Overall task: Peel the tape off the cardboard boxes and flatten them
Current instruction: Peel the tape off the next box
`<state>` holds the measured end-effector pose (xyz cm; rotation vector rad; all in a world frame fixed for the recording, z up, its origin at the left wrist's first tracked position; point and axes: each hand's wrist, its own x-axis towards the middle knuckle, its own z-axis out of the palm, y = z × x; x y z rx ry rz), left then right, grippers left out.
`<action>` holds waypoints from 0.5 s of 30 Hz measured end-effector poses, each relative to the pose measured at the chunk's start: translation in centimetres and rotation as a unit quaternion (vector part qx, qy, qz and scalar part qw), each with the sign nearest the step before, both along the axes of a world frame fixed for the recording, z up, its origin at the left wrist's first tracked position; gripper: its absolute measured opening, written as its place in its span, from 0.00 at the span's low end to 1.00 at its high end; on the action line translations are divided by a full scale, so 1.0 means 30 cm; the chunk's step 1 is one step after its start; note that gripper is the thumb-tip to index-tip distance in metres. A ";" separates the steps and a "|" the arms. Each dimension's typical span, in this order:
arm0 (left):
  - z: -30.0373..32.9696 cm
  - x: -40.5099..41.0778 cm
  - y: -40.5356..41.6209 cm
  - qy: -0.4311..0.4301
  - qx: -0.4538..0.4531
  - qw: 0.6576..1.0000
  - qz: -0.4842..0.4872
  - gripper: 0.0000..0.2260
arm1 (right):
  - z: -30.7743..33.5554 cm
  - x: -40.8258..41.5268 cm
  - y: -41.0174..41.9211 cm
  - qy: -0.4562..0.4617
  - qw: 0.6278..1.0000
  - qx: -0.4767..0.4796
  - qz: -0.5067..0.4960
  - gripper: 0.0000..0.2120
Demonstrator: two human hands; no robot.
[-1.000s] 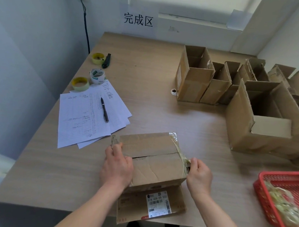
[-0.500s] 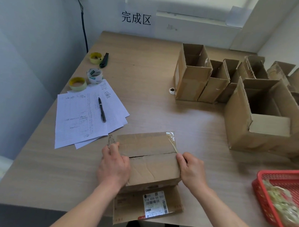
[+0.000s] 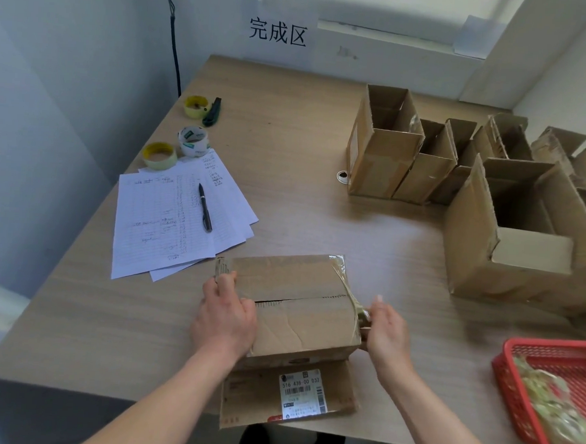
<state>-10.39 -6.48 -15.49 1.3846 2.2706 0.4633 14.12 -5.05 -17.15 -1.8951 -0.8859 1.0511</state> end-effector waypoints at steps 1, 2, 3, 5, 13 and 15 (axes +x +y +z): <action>-0.001 0.000 -0.001 0.001 0.001 1.000 -0.001 0.18 | 0.006 0.011 -0.004 0.067 0.997 -0.021 -0.033 0.17; -0.002 0.000 0.000 0.003 0.002 1.000 -0.003 0.18 | 0.011 0.023 -0.008 0.109 0.992 -0.036 -0.050 0.16; -0.002 0.001 0.002 0.005 0.003 1.000 -0.004 0.18 | 0.014 0.033 -0.009 0.120 0.990 -0.046 -0.052 0.17; -0.002 0.004 0.005 0.007 -0.001 1.000 -0.005 0.18 | 0.026 0.040 -0.011 0.108 0.992 -0.045 -0.044 0.16; 0.004 0.005 0.004 0.001 -0.007 1.000 -0.002 0.19 | 0.058 -0.007 -0.116 -0.046 0.994 0.037 -0.092 0.15; 0.003 0.003 0.003 0.002 -0.006 1.000 -0.003 0.19 | 0.046 -0.025 -0.153 -0.127 0.991 0.016 -0.047 0.22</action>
